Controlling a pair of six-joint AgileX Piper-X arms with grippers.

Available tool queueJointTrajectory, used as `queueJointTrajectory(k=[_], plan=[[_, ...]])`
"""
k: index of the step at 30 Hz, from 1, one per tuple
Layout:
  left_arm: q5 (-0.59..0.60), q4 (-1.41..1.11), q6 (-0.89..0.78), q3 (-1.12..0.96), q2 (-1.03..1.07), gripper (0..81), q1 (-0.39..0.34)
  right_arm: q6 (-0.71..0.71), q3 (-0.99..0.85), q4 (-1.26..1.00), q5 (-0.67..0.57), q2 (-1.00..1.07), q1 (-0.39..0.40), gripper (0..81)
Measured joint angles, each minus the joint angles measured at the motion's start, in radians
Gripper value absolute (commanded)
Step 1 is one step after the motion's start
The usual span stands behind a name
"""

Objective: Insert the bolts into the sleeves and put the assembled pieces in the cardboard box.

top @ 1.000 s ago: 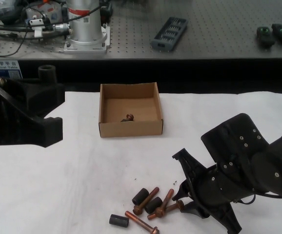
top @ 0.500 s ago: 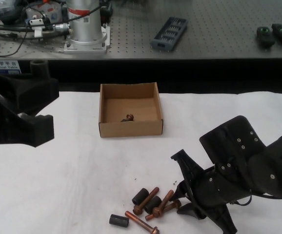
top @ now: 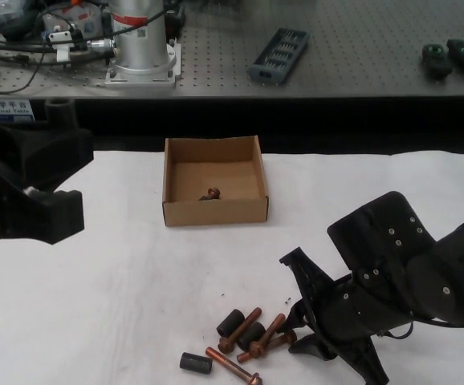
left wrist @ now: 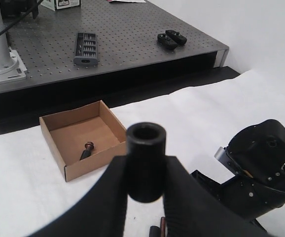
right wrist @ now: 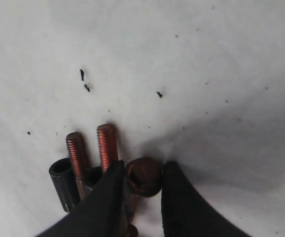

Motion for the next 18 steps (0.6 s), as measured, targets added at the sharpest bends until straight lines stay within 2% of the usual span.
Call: queueJointTrajectory(k=[3,7,12,18], plan=[[0.000,0.000,0.000,0.000,0.000,5.9,0.000,-0.069,0.000,0.008,-0.027,0.000,-0.017,14.1],[0.000,0.000,0.000,0.000,0.000,5.9,0.000,-0.218,0.000,0.054,-0.102,0.000,-0.072,14.1],[0.000,0.000,0.000,0.000,0.000,5.9,0.000,-0.349,-0.015,0.115,-0.134,0.000,-0.146,14.1],[0.000,0.000,0.000,0.000,0.000,5.9,0.000,-0.753,-0.102,0.319,-0.120,0.000,-0.207,14.1]])
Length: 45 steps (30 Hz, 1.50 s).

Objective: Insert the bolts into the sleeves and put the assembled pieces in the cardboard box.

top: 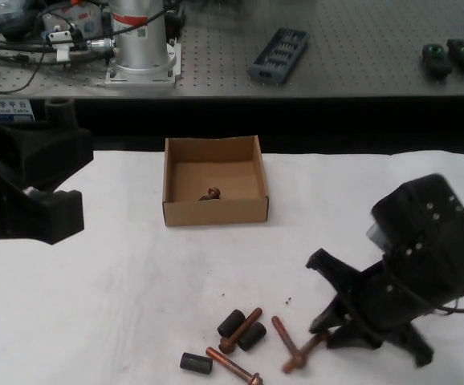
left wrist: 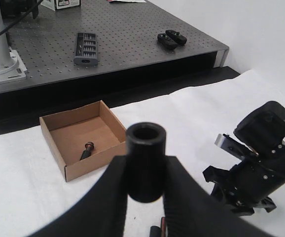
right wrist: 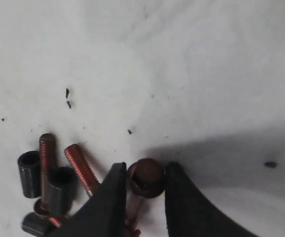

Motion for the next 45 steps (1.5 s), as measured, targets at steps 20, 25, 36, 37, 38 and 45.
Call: queueJointTrajectory(k=[20,25,36,37,38,45], plan=[[0.000,0.000,0.000,0.000,0.000,5.9,0.000,-0.511,-0.123,0.274,0.133,-0.002,-0.028,14.1],[0.000,0.000,0.000,0.000,0.000,5.9,0.000,-0.540,-0.123,0.276,0.133,-0.002,0.049,14.1],[0.000,0.000,0.000,0.000,0.000,5.9,0.000,-0.545,-0.123,0.272,0.133,-0.002,0.147,16.8],[0.000,0.000,0.000,0.000,0.000,5.9,0.000,-0.539,-0.123,0.272,0.133,-0.002,0.146,19.9],[0.000,0.000,0.000,0.000,0.000,5.9,0.000,-0.530,-0.123,0.272,0.133,-0.002,0.146,23.9],[0.000,0.000,0.000,0.000,0.000,5.9,0.000,-0.425,-0.123,0.272,0.133,-0.002,0.146,30.7]])
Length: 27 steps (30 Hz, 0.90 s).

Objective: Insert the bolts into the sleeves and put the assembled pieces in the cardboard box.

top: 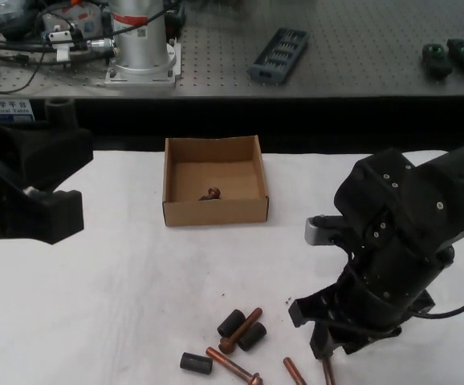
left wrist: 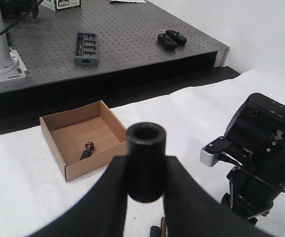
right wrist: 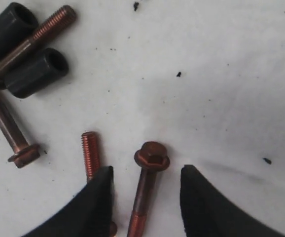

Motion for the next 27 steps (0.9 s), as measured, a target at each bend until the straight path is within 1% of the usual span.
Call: queueJointTrajectory(k=[2,5,11,15,27], plan=[[0.000,0.000,0.000,0.000,0.000,5.9,0.000,0.027,0.000,0.000,0.000,0.000,0.000,28.8],[0.000,0.000,0.000,0.000,0.000,5.9,0.000,0.070,0.000,0.005,0.006,0.000,0.005,28.4],[0.000,0.000,0.000,0.000,0.000,5.9,0.000,0.107,0.000,0.040,0.090,0.000,0.054,28.4],[0.000,0.000,0.000,0.000,0.000,5.9,0.000,0.139,0.002,0.046,0.119,0.000,0.086,28.4],[0.000,0.000,0.000,0.000,0.000,5.9,0.000,0.189,0.024,0.044,0.167,0.003,0.093,28.4]])
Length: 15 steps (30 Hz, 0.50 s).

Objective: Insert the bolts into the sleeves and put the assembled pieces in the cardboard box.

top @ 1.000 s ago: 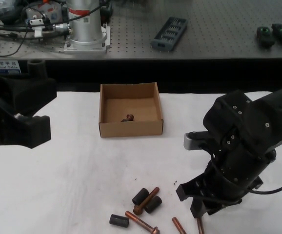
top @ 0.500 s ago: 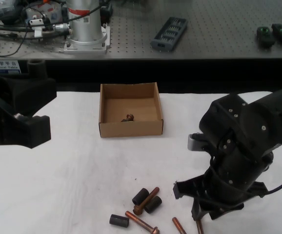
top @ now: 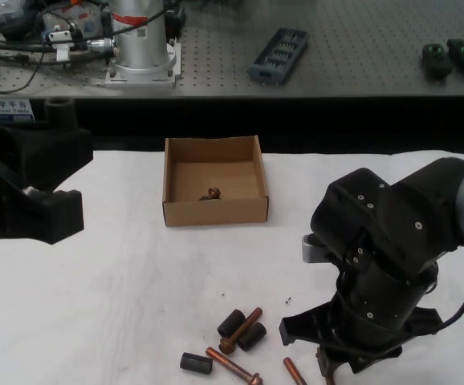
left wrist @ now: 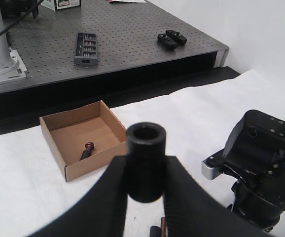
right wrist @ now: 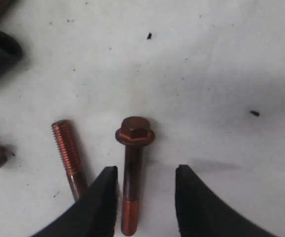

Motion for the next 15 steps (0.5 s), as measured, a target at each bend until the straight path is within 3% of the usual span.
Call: queueJointTrajectory(k=[15], plan=[[-0.024,0.023,0.000,0.005,0.000,5.9,0.000,0.026,0.011,-0.030,-0.012,0.009,0.007,28.4]])
